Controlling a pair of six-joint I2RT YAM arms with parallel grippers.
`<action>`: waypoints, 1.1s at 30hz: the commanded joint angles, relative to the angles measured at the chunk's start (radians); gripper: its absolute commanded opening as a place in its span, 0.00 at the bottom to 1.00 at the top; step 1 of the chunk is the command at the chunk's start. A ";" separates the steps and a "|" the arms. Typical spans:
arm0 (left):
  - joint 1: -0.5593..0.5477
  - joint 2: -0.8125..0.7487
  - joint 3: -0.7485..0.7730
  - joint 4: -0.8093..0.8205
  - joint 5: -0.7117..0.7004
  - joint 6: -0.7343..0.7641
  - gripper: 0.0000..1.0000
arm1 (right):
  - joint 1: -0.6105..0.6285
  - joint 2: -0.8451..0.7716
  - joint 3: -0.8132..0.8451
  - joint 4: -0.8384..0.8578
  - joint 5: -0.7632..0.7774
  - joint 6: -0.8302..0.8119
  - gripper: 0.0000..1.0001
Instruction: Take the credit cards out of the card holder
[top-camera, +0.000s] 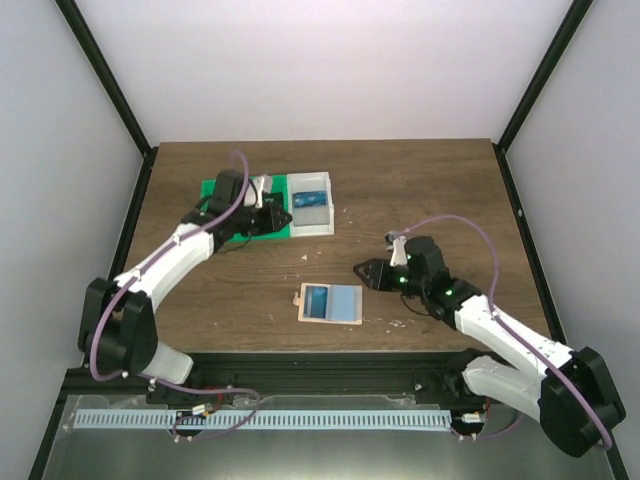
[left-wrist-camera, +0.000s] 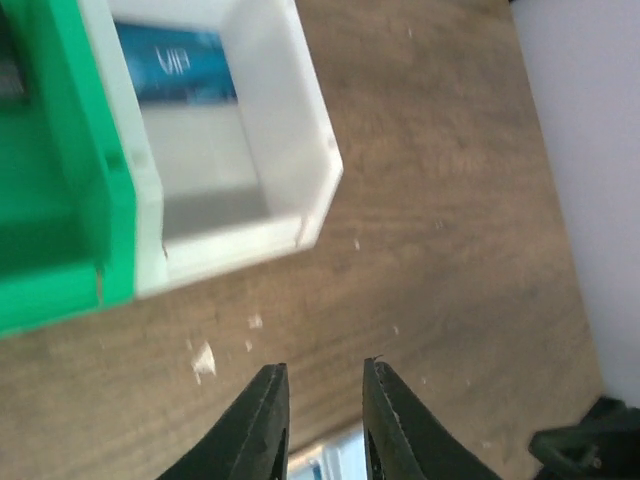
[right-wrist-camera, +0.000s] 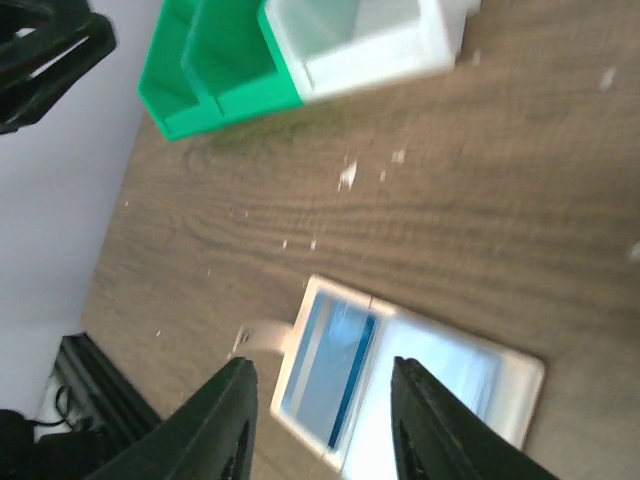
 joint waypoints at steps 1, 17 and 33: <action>-0.030 -0.127 -0.148 0.085 0.111 -0.017 0.17 | 0.093 0.037 -0.018 0.018 -0.051 0.074 0.35; -0.205 -0.254 -0.521 0.342 0.196 -0.143 0.00 | 0.320 0.350 0.029 0.188 -0.036 0.185 0.32; -0.220 -0.067 -0.659 0.564 0.177 -0.187 0.00 | 0.325 0.469 0.067 0.226 0.021 0.169 0.28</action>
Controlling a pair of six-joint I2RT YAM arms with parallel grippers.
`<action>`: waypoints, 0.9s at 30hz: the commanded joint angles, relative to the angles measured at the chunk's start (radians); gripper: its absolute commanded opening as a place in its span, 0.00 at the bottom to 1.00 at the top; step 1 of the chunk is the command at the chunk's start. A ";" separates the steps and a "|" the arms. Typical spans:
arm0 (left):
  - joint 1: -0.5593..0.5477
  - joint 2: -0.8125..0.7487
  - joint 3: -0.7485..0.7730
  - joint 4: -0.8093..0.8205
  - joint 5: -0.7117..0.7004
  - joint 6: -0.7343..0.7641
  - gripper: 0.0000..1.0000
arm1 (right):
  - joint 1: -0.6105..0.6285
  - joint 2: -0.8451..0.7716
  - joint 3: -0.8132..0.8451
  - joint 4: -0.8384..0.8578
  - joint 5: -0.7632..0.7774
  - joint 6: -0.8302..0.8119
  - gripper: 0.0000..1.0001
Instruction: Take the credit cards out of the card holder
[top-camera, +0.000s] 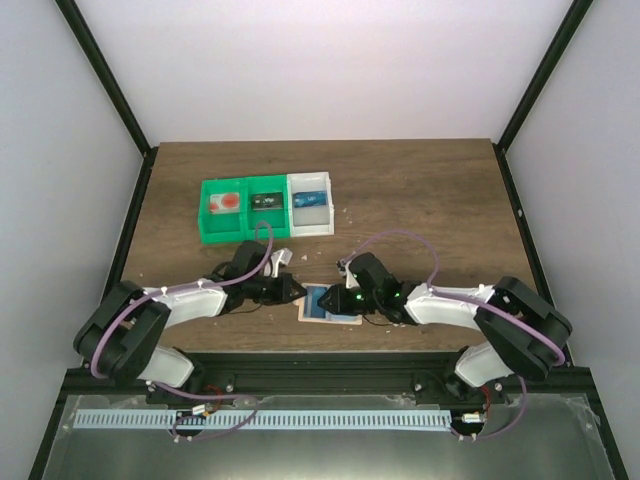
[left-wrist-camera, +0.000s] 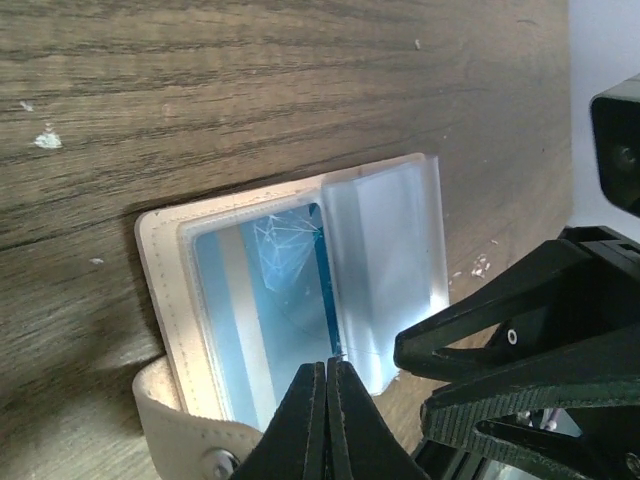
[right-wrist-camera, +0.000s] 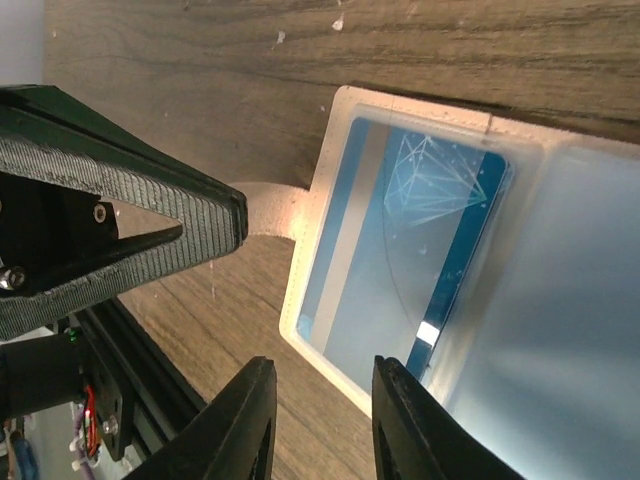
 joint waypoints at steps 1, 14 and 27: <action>-0.004 0.046 -0.015 0.097 -0.004 0.001 0.00 | 0.010 0.033 0.042 0.016 0.041 -0.018 0.28; -0.004 0.134 -0.067 0.143 -0.066 0.007 0.00 | 0.009 0.112 0.032 0.017 0.110 -0.020 0.24; -0.006 0.080 -0.118 0.130 -0.120 -0.034 0.00 | 0.009 0.092 -0.047 0.127 0.137 0.013 0.21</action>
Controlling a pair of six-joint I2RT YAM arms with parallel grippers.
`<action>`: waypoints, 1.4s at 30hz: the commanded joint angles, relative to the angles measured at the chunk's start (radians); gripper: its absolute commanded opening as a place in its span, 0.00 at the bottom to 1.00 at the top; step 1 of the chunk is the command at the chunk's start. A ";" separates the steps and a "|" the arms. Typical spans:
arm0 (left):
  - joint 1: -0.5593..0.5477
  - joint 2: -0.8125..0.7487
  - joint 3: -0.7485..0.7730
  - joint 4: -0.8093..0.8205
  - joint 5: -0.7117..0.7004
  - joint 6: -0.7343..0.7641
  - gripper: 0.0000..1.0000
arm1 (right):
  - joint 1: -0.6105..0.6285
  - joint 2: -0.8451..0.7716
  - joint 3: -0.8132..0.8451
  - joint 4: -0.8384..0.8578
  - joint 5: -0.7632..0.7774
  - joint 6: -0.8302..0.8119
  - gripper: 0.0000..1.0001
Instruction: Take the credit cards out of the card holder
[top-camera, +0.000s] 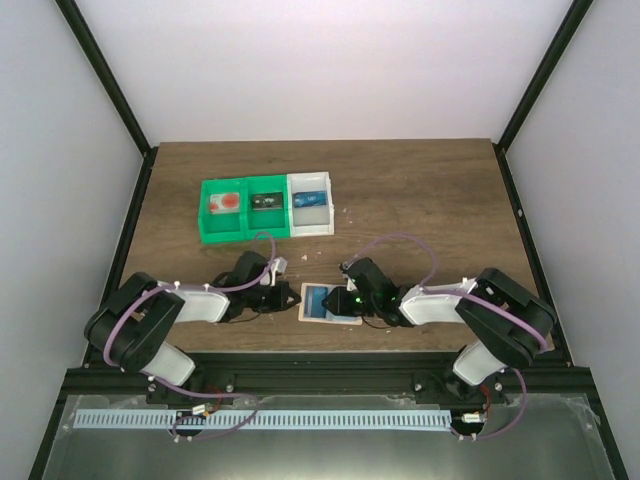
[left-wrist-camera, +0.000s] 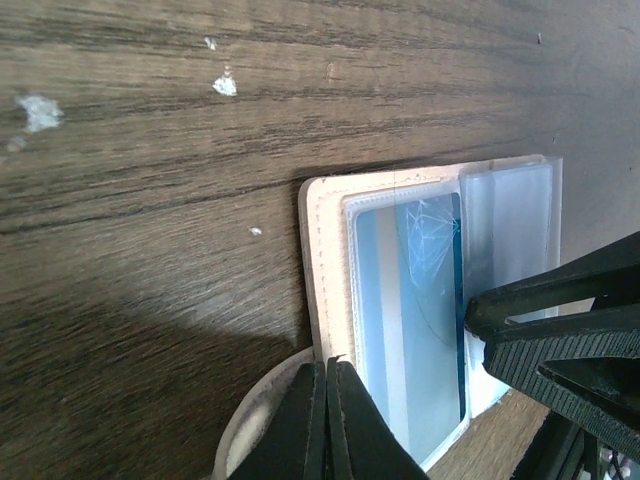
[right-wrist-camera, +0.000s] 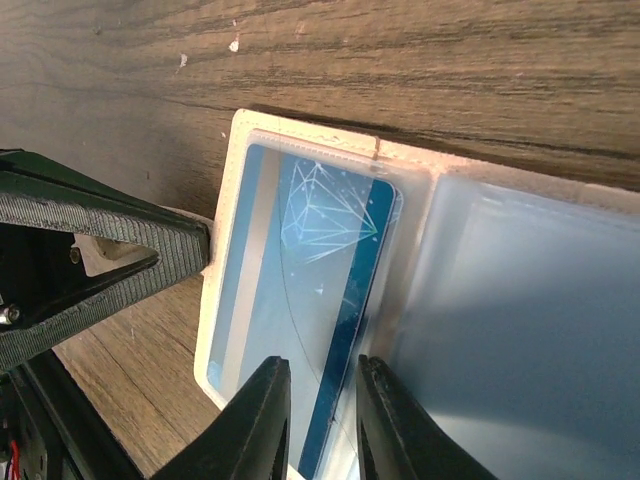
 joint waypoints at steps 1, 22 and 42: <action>-0.001 -0.025 -0.031 0.001 -0.015 -0.037 0.00 | 0.008 -0.013 -0.020 0.025 0.038 0.012 0.21; -0.004 -0.008 -0.019 0.146 0.082 -0.119 0.09 | 0.009 -0.017 -0.041 0.047 0.033 0.013 0.21; -0.018 0.155 -0.057 0.245 0.082 -0.124 0.08 | 0.008 -0.006 -0.028 0.045 0.047 0.020 0.24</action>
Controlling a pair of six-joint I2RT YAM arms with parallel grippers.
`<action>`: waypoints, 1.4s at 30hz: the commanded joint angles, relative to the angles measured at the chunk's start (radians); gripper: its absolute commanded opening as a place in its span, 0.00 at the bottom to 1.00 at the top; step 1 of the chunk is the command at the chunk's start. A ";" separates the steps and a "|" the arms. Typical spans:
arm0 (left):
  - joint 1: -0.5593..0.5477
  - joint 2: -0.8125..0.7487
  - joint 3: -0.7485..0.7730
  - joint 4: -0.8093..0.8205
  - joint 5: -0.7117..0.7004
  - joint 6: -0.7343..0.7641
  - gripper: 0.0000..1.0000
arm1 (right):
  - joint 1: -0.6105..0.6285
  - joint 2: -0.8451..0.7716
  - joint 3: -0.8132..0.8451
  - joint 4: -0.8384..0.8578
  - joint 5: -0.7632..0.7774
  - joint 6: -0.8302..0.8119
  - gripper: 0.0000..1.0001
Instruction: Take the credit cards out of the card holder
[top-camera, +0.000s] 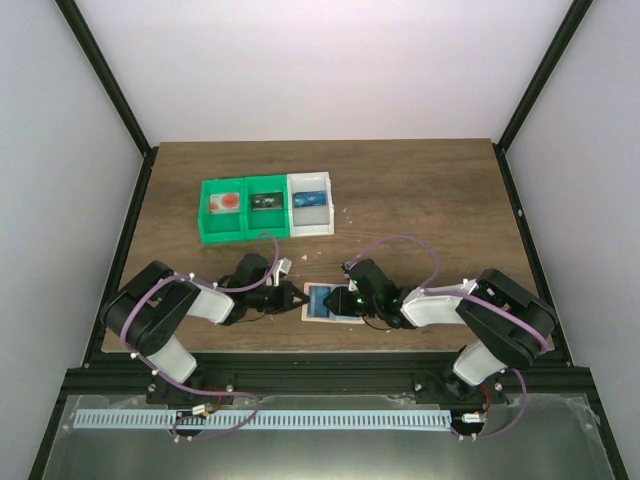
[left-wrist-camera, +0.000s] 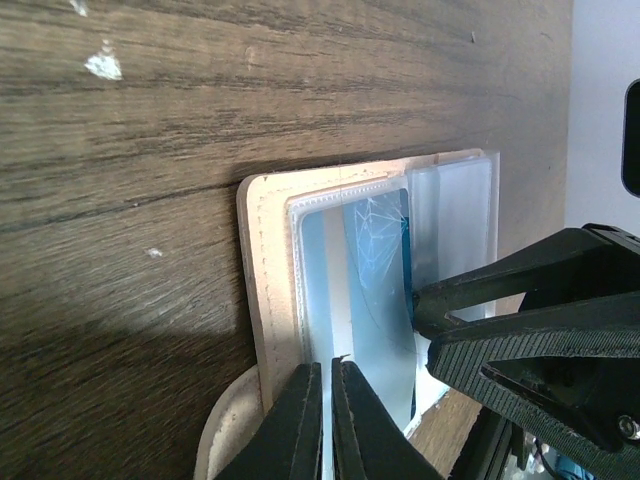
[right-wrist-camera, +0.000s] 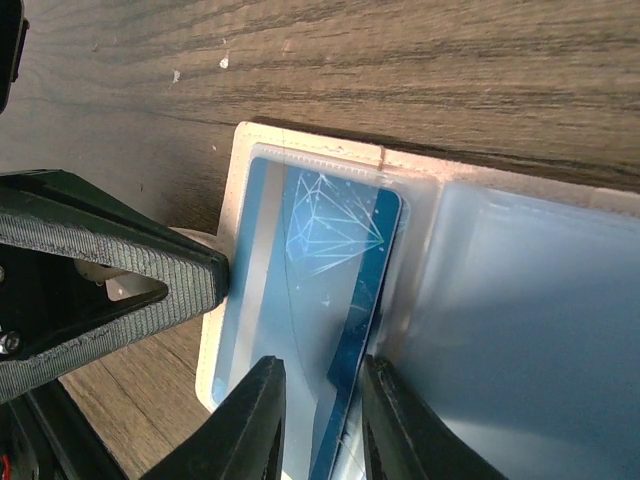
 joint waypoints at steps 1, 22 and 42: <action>-0.011 0.048 -0.025 -0.005 -0.023 0.007 0.08 | 0.008 0.006 0.003 0.002 0.022 0.013 0.24; -0.047 0.022 -0.028 -0.068 -0.075 0.019 0.00 | -0.018 -0.023 -0.036 0.147 -0.063 0.081 0.27; -0.073 0.016 -0.048 -0.066 -0.096 -0.001 0.00 | -0.043 -0.038 -0.120 0.311 -0.116 0.177 0.20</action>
